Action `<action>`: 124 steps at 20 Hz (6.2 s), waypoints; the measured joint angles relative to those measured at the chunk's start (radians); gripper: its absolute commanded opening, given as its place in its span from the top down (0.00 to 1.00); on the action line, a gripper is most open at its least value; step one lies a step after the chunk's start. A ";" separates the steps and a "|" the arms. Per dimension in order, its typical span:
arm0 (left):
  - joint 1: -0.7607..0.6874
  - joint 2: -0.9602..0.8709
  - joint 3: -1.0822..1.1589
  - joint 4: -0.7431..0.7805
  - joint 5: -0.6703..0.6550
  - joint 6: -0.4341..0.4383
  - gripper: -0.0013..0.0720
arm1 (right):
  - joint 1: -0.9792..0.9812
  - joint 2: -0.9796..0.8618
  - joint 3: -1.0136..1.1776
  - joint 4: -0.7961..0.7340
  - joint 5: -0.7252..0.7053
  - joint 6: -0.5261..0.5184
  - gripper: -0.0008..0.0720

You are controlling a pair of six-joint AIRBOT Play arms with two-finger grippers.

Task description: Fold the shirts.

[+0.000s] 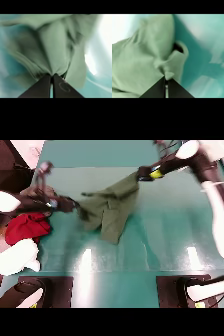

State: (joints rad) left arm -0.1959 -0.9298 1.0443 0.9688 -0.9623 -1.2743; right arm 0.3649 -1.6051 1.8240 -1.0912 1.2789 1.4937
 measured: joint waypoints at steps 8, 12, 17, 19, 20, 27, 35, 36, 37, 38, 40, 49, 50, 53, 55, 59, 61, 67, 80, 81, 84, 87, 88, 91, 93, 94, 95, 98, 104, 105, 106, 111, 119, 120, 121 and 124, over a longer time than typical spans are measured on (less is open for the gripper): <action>0.000 0.101 0.639 0.122 -0.365 -0.076 0.95 | -0.162 0.474 0.000 -0.073 0.262 -0.004 0.97; 0.000 0.099 0.670 0.114 -0.435 -0.102 0.95 | -0.192 0.534 0.000 -0.084 0.341 0.016 0.97; 0.000 0.049 0.365 0.114 -0.421 -0.106 0.95 | -0.206 0.403 -0.058 -0.090 0.381 0.007 0.97; 0.000 0.018 0.218 0.114 -0.365 -0.096 0.95 | -0.218 0.332 -0.137 -0.090 0.349 -0.013 0.97; 0.000 0.005 0.149 0.114 -0.329 -0.092 0.95 | -0.227 0.298 -0.185 -0.087 0.319 -0.021 0.89; 0.001 -0.040 -0.042 0.118 -0.175 -0.082 0.95 | -0.306 0.165 -0.327 -0.081 0.198 -0.056 0.23; 0.000 -0.046 -0.229 0.123 -0.140 -0.079 0.95 | -0.050 0.111 -0.306 0.031 0.004 -0.096 0.23; 0.000 -0.046 -0.258 0.124 -0.136 -0.079 0.95 | -0.013 0.084 -0.285 0.035 -0.018 -0.099 0.23; 0.000 -0.046 -0.283 0.124 -0.132 -0.079 0.95 | 0.021 0.052 -0.257 0.030 -0.037 -0.101 0.23; 0.000 -0.046 -0.302 0.125 -0.130 -0.079 0.95 | 0.050 0.015 -0.222 0.010 -0.053 -0.102 0.23; 0.000 -0.046 -0.328 0.126 -0.127 -0.080 0.95 | 0.095 -0.062 -0.147 -0.040 -0.069 -0.101 0.23; 0.000 -0.046 -0.354 0.119 -0.120 -0.080 0.95 | 0.186 -0.348 0.129 -0.032 0.032 -0.090 0.27; 0.000 -0.046 -0.355 0.119 -0.120 -0.080 0.95 | 0.193 -0.364 0.141 -0.033 0.042 -0.090 0.62; 0.000 -0.046 -0.355 0.118 -0.120 -0.081 0.95 | 0.202 -0.388 0.162 -0.072 0.055 -0.086 0.97; 0.000 -0.046 -0.338 0.119 -0.126 -0.083 0.95 | 0.196 -0.369 0.167 -0.126 0.081 -0.086 0.97; 0.000 -0.046 -0.200 0.169 -0.188 -0.086 0.95 | 0.129 -0.211 0.100 -0.206 0.212 -0.083 0.97; 0.000 -0.046 -0.109 0.210 -0.208 -0.087 0.95 | 0.074 -0.076 -0.017 -0.222 0.260 -0.078 0.97; 0.000 -0.050 0.005 0.239 -0.176 -0.088 0.95 | -0.119 0.401 -0.580 -0.233 0.203 -0.060 0.03; 0.000 -0.106 -0.039 0.171 -0.161 -0.100 0.95 | -0.014 0.135 -0.398 0.110 -0.022 -0.176 0.22; 0.000 -0.107 -0.042 0.170 -0.164 -0.104 0.95 | 0.020 0.063 -0.335 0.113 -0.027 -0.174 0.22; 0.000 -0.109 -0.050 0.165 -0.168 -0.113 0.95 | 0.115 -0.129 -0.153 0.124 -0.030 -0.153 0.22; 0.000 -0.109 -0.052 0.164 -0.172 -0.124 0.95 | 0.190 -0.263 -0.012 0.129 0.021 -0.141 0.22; 0.000 -0.109 -0.052 0.164 -0.172 -0.126 0.95 | 0.209 -0.295 0.024 0.129 0.050 -0.138 0.22; 0.000 -0.109 -0.053 0.164 -0.173 -0.130 0.95 | 0.257 -0.359 0.099 0.130 0.109 -0.134 0.22; 0.000 -0.109 -0.053 0.164 -0.174 -0.131 0.95 | 0.282 -0.381 0.122 0.129 0.136 -0.133 0.23; 0.000 -0.109 -0.053 0.164 -0.174 -0.132 0.95 | 0.291 -0.388 0.129 0.124 0.142 -0.132 0.26; 0.000 -0.109 -0.053 0.164 -0.174 -0.132 0.95 | 0.297 -0.392 0.134 0.115 0.151 -0.131 0.40; 0.000 -0.109 -0.053 0.163 -0.175 -0.134 0.95 | 0.306 -0.399 0.122 0.093 0.153 -0.131 0.94; 0.000 -0.072 -0.024 0.184 -0.163 -0.169 0.95 | 0.281 -0.349 0.083 0.053 0.125 -0.132 0.97; 0.000 -0.049 0.002 0.202 -0.159 -0.182 0.95 | 0.262 -0.311 0.080 0.050 0.119 -0.132 0.97; 0.000 -0.023 0.035 0.219 -0.156 -0.191 0.95 | 0.243 -0.266 0.079 0.045 0.115 -0.133 0.97; 0.000 0.119 0.310 0.263 -0.157 -0.213 0.95 | 0.109 0.072 0.077 0.043 0.093 -0.132 0.97; 0.000 0.194 0.807 0.175 -0.193 -0.217 0.95 | -0.030 0.568 0.076 0.013 0.024 -0.120 0.97; 0.000 0.195 0.853 0.165 -0.196 -0.217 0.95 | -0.037 0.609 0.076 -0.010 0.017 -0.111 0.97; 0.000 0.196 0.898 0.152 -0.198 -0.216 0.95 | -0.041 0.644 0.076 -0.030 0.011 -0.104 0.97; 0.000 0.199 0.985 0.106 -0.198 -0.213 0.95 | -0.048 0.714 0.077 -0.093 0.001 -0.076 0.97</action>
State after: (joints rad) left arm -0.1963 -0.7311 2.0293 1.0752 -1.1599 -1.4876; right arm 0.3168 -0.8913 1.9007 -1.1843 1.2797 1.4178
